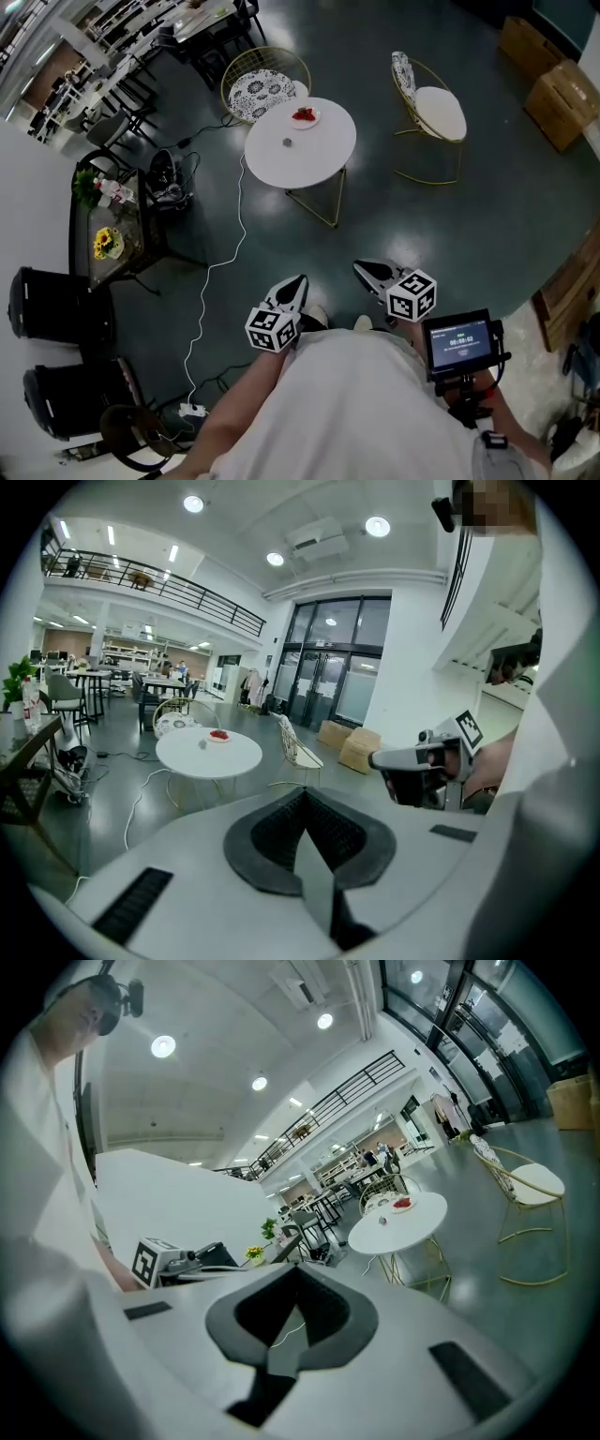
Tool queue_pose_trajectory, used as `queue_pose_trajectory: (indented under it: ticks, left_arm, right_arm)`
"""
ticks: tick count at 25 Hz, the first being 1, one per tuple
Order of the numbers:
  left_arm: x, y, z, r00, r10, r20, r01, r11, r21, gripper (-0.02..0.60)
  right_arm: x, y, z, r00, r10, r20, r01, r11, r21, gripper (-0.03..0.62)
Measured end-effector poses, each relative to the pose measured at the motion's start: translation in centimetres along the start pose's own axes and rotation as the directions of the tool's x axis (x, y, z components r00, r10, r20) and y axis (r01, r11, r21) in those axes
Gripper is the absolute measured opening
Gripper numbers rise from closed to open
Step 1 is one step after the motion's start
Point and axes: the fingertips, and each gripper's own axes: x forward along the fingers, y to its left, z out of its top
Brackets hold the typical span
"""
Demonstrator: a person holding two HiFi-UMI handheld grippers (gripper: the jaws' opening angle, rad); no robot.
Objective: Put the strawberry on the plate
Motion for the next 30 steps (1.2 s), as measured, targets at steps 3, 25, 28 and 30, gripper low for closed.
queue_pose_trajectory:
  ticks: [3,25,28,30]
  left_arm:
    - [0.0,0.3,0.4,1.000,0.007,0.008,-0.007,1.000,0.009,0.005]
    - [3.9,5.5,1.5,1.000,0.003,-0.013,-0.004,1.000,-0.008,0.005]
    - [5.1,7.4,2.4,1.000,-0.004,-0.015,0.004,1.000,-0.010,0.005]
    - [6.1,9.1,3.1,1.000,-0.003,-0.015,0.003,1.000,-0.011,0.005]
  right_arm:
    - [0.4,0.0,0.1,1.000,0.005,-0.006,-0.005,1.000,-0.006,0.008]
    - [5.2,-4.0,0.9,0.998,-0.030,-0.062,0.032,0.999,0.027,0.008]
    - [6.8,-5.3,1.5,0.997,-0.042,-0.071,0.044,0.998,0.035,0.008]
    - [8.1,-6.2,2.3,0.996,-0.044,-0.073,0.046,0.998,0.036,0.008]
